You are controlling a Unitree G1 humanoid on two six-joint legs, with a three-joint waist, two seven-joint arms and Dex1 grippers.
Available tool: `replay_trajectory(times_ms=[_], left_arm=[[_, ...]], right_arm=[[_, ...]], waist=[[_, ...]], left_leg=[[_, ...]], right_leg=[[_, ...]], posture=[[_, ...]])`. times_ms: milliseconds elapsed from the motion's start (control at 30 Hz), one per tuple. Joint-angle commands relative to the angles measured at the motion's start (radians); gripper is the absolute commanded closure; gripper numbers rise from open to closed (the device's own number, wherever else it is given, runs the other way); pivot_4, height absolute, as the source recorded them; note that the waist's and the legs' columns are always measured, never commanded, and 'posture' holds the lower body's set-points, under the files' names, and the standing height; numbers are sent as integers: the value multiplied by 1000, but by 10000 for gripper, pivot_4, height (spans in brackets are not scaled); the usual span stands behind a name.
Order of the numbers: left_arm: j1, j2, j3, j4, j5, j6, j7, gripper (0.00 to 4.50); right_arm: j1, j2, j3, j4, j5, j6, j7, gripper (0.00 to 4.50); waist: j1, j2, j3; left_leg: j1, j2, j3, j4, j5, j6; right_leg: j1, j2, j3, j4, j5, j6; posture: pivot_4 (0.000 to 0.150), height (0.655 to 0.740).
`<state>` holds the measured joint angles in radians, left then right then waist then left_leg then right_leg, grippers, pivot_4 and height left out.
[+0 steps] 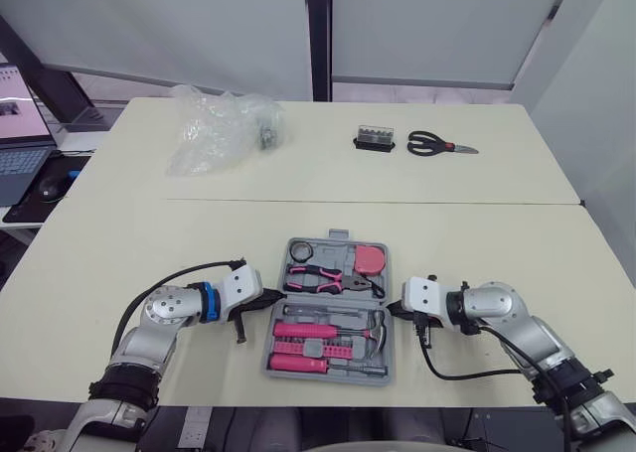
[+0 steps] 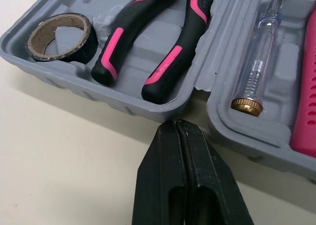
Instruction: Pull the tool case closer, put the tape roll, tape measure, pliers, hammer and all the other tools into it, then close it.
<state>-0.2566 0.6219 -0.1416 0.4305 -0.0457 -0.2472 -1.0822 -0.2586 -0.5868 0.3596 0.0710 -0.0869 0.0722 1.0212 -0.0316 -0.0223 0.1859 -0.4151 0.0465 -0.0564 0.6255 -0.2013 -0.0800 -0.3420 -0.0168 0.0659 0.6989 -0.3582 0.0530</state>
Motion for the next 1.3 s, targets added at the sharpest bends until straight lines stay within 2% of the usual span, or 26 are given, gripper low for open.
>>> replay_trajectory(times_ms=[33,367,667,933,1300], left_arm=[[4,-18,-26,-26,1,4,-11,45000],[69,-5,-44,-169,-30,91,-53,45000],[145,17,-45,-305,-40,164,-56,45000],[173,20,-39,-323,-25,165,-39,45000],[171,33,-28,-306,-20,159,-33,45000]], right_arm=[[-21,31,21,-15,6,-37,0,44698],[-31,60,37,-17,-4,-48,4,44698],[8,33,41,-80,15,-18,43,44698],[56,17,51,-144,16,20,58,44698],[46,25,52,-140,11,29,53,44698]], waist=[[0,0,0],[-2,0,0],[0,0,0],[0,0,0],[0,0,0]], left_leg=[[0,0,0,0,0,0],[0,0,0,0,0,0],[0,0,0,0,0,0],[0,0,0,-1,0,0],[0,0,0,-1,0,0]], right_leg=[[0,0,0,0,0,0],[0,0,0,0,0,0],[0,0,0,0,0,0],[0,0,0,-1,0,0],[0,0,0,-1,0,0]], posture=[[1500,7400],[1500,7400],[1500,7400],[1500,7400],[1500,7400]])
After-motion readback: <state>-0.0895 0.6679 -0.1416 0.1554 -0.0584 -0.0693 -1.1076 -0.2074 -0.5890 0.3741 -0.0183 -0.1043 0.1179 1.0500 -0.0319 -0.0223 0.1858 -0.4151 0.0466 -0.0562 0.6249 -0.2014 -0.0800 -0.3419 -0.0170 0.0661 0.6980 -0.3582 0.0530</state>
